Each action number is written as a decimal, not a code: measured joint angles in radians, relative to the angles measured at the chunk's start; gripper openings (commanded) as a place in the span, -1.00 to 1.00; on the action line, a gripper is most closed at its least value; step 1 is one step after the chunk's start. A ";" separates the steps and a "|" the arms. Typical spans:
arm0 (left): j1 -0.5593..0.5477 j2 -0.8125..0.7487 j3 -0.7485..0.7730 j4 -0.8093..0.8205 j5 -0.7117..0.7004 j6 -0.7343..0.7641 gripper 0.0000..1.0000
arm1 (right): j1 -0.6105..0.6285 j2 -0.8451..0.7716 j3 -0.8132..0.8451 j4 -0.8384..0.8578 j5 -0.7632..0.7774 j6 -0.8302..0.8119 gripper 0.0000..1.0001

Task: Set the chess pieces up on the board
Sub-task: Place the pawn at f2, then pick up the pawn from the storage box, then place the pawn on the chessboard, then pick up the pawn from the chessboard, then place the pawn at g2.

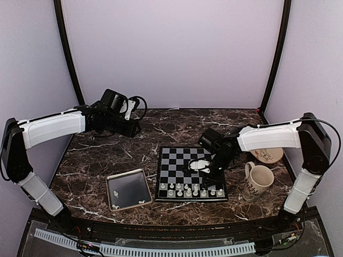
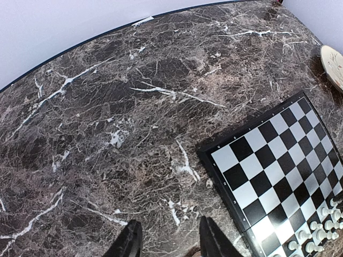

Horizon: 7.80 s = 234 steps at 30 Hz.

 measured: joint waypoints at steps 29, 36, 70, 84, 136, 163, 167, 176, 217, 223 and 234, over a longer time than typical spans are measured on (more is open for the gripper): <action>0.000 -0.032 -0.065 -0.370 -0.039 -0.204 -0.32 | -0.246 -0.263 -0.090 0.068 -0.182 0.007 -0.47; -0.016 -0.064 -0.193 -0.519 0.042 -0.282 -0.31 | -0.322 -0.291 -0.171 0.128 -0.209 0.008 -0.47; -0.172 0.082 -0.255 -0.591 0.067 -0.320 -0.77 | -0.344 -0.340 -0.197 0.191 -0.187 0.009 -0.45; -0.227 0.095 -0.126 -0.545 0.130 -0.248 -0.94 | -0.344 -0.340 -0.203 0.191 -0.180 0.006 -0.46; -0.401 0.686 0.750 -0.561 0.096 -0.012 -0.49 | -0.344 -0.340 -0.174 0.158 -0.135 0.002 -0.45; 0.026 -0.034 0.012 -0.110 -0.052 0.066 -0.11 | -0.064 0.202 0.406 -0.055 -0.044 -0.011 -0.37; 0.026 -0.034 0.012 -0.100 -0.052 0.069 -0.11 | -0.034 0.265 0.461 -0.072 -0.035 -0.006 -0.37; 0.025 -0.034 0.012 -0.095 -0.050 0.075 -0.11 | 0.007 0.338 0.509 -0.090 -0.034 0.007 -0.43; 0.025 -0.002 0.012 -0.096 -0.042 0.090 -0.12 | -0.105 0.116 0.270 -0.065 0.003 0.037 -0.91; 0.025 0.015 0.012 -0.096 -0.042 0.090 -0.12 | -0.120 0.014 0.140 -0.057 0.016 0.036 -0.91; 0.025 0.037 0.012 -0.097 -0.042 0.090 -0.12 | -0.122 -0.093 -0.015 -0.056 0.011 0.003 -0.90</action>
